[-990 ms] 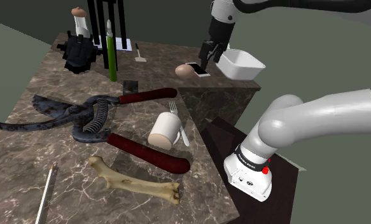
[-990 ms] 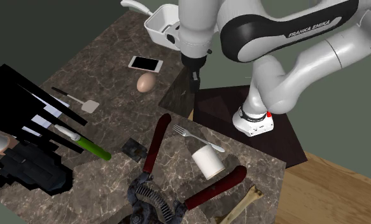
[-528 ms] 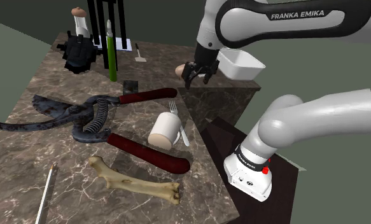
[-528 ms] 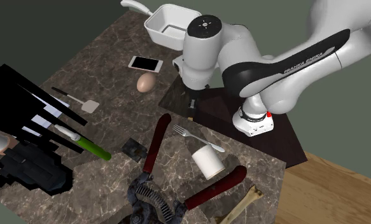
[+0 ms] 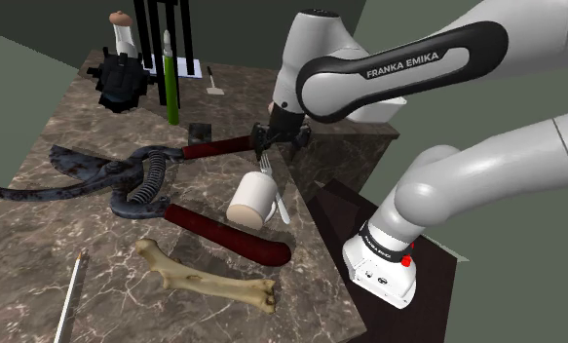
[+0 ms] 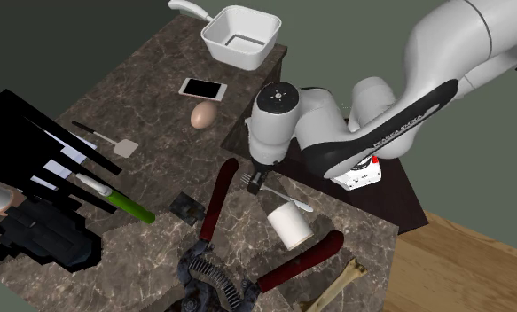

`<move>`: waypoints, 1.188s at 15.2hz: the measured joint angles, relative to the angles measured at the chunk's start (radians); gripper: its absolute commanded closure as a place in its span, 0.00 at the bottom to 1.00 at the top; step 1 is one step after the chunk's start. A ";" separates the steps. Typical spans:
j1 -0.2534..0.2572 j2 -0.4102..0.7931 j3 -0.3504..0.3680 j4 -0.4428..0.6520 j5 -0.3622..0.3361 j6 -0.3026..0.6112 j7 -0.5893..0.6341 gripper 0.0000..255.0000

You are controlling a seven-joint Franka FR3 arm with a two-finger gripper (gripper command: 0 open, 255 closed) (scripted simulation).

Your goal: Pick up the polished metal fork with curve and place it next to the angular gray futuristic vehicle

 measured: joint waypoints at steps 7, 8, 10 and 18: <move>-0.012 0.110 0.045 -0.042 0.015 0.157 0.042 0.00; -0.012 0.118 0.048 -0.047 0.016 0.169 0.043 0.00; -0.013 0.126 0.051 -0.047 0.015 0.178 0.045 0.00; -0.014 0.124 0.050 -0.046 0.014 0.176 0.046 1.00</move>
